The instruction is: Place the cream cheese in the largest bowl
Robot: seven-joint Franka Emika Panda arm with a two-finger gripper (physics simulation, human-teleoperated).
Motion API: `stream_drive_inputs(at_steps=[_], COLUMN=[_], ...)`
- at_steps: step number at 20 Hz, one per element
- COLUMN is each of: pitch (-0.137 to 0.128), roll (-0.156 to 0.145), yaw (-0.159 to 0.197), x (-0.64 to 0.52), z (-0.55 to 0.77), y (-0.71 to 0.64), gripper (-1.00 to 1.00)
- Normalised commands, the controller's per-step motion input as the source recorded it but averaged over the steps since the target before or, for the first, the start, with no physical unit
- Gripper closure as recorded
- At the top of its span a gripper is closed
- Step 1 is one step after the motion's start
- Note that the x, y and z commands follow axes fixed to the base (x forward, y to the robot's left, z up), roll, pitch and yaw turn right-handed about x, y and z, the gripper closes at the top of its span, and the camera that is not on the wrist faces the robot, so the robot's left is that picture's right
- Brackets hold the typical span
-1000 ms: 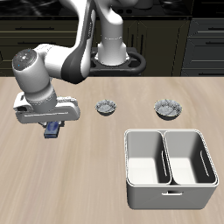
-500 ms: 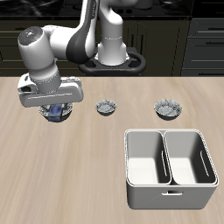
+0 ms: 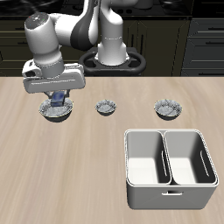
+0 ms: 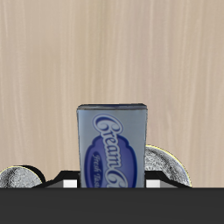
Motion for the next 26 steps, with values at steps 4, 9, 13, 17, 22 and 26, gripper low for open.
stream_drive_inputs(at_steps=[4,9,13,17,22,26], pitch=[-0.021,-0.01,0.006,0.002,-0.001,0.002], roll=[0.009,-0.025,-0.027,-0.024,-0.047,-0.015], yaw=[0.002,0.036,0.009,0.009,-0.014,-0.009], x=[-0.41,-0.42,-0.2,-0.16,-0.07,0.0], z=[0.11,-0.05,-0.11,-0.12,-0.08,-0.14], y=[0.02,0.02,-0.08,-0.12,-0.19,-0.06], gripper=[1.0,1.0,1.0,1.0,1.0,1.0])
